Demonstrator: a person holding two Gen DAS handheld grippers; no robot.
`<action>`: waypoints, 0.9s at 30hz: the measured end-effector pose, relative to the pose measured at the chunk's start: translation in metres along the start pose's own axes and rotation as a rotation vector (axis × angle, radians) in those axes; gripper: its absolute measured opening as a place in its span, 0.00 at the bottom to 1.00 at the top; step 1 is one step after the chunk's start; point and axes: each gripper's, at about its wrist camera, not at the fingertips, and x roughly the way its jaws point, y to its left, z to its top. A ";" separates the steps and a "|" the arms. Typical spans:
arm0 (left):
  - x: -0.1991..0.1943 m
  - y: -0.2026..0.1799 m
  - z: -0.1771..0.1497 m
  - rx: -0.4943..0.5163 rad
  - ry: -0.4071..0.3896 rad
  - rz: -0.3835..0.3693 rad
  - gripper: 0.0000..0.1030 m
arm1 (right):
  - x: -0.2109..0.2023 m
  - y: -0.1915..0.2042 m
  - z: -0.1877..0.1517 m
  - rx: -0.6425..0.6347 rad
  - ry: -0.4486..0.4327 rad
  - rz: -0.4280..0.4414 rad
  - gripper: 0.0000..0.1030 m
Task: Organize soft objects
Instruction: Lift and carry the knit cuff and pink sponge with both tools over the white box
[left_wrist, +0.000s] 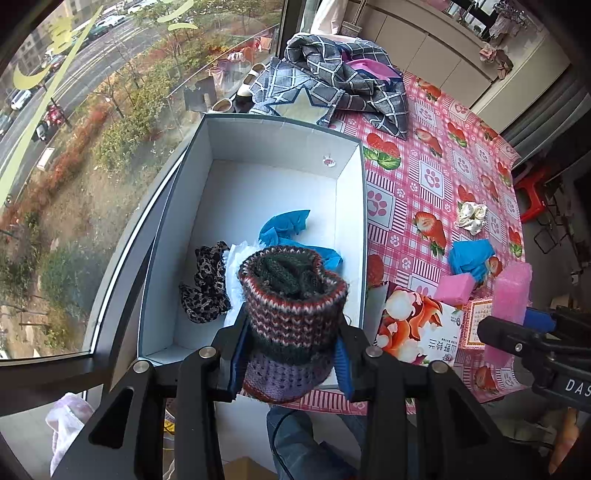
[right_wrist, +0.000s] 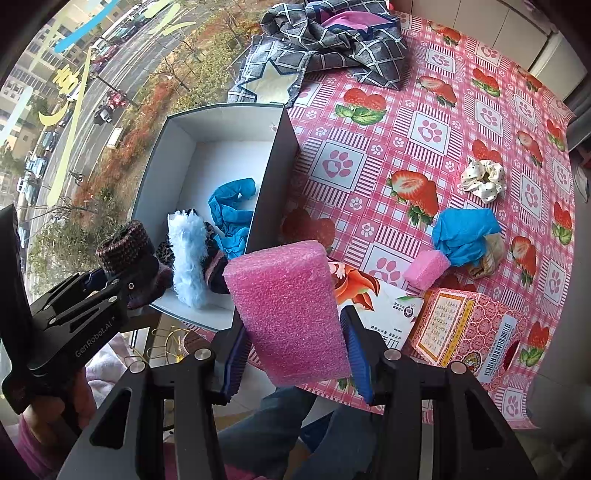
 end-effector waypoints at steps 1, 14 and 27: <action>0.001 0.001 0.001 -0.004 0.000 0.002 0.41 | 0.000 0.001 0.001 -0.004 -0.001 0.000 0.48; 0.012 0.021 0.012 -0.067 0.008 0.036 0.41 | 0.008 0.033 0.028 -0.061 -0.015 0.024 0.48; 0.036 0.029 0.009 -0.103 0.064 0.053 0.41 | 0.032 0.064 0.052 -0.105 0.024 0.062 0.48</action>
